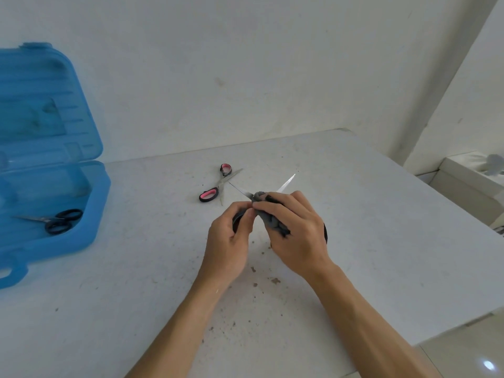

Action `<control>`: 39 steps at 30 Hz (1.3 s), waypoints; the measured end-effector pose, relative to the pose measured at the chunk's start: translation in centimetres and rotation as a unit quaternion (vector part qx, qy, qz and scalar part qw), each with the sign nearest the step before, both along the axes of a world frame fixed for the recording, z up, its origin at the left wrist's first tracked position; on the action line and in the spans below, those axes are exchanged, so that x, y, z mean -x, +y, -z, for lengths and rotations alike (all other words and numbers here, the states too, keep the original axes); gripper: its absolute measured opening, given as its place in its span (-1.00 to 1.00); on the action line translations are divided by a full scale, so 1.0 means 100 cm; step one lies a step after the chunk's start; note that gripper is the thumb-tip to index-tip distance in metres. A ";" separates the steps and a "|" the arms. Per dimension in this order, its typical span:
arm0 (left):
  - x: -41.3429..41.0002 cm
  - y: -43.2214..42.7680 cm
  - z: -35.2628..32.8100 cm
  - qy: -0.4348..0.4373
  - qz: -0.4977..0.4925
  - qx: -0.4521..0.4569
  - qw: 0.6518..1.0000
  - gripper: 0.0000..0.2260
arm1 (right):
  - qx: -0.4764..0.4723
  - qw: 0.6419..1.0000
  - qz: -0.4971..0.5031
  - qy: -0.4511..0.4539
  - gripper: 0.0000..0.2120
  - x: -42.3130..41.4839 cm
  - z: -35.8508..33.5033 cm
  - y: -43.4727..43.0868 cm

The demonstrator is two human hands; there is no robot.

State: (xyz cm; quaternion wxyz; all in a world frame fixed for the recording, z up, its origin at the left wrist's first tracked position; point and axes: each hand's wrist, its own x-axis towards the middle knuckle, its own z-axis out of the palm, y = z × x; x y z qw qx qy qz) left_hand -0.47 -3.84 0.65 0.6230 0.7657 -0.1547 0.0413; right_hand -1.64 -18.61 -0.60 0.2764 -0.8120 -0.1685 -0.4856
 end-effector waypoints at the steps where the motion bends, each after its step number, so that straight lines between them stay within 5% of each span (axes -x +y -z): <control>1: 0.000 0.001 0.001 -0.001 0.010 -0.010 1.000 -0.82 | 0.002 1.000 -0.008 0.001 -0.83 0.001 -0.001 0.000; 6: 0.001 -0.001 0.003 -0.015 0.031 -0.027 0.999 -0.82 | 0.028 0.999 -0.018 -0.009 -0.83 0.001 -0.003 0.001; 12: -0.002 0.004 -0.004 -0.011 -0.023 0.040 0.999 -0.81 | 0.033 0.993 0.114 0.009 -0.85 -0.001 -0.002 -0.011; 15: -0.003 0.007 -0.007 0.003 -0.043 0.067 0.997 -0.81 | -0.121 0.980 0.143 0.065 -0.84 0.002 -0.007 -0.020; 18: -0.002 0.006 -0.008 0.019 -0.031 0.107 0.994 -0.75 | -0.314 0.932 0.056 0.173 -0.83 0.008 -0.020 -0.020; 23: -0.003 0.004 -0.009 0.098 -0.011 0.207 0.973 -0.67 | -0.451 0.856 -0.003 0.251 -0.80 0.007 -0.024 -0.023; 30: -0.011 0.014 -0.011 0.199 0.023 0.302 0.932 -0.69 | -0.414 0.832 -0.067 0.363 -0.67 0.006 -0.026 -0.026; 39: -0.020 0.030 -0.017 0.357 0.155 0.265 0.882 -0.63 | -0.301 0.892 -0.045 0.334 -0.76 0.004 -0.021 -0.027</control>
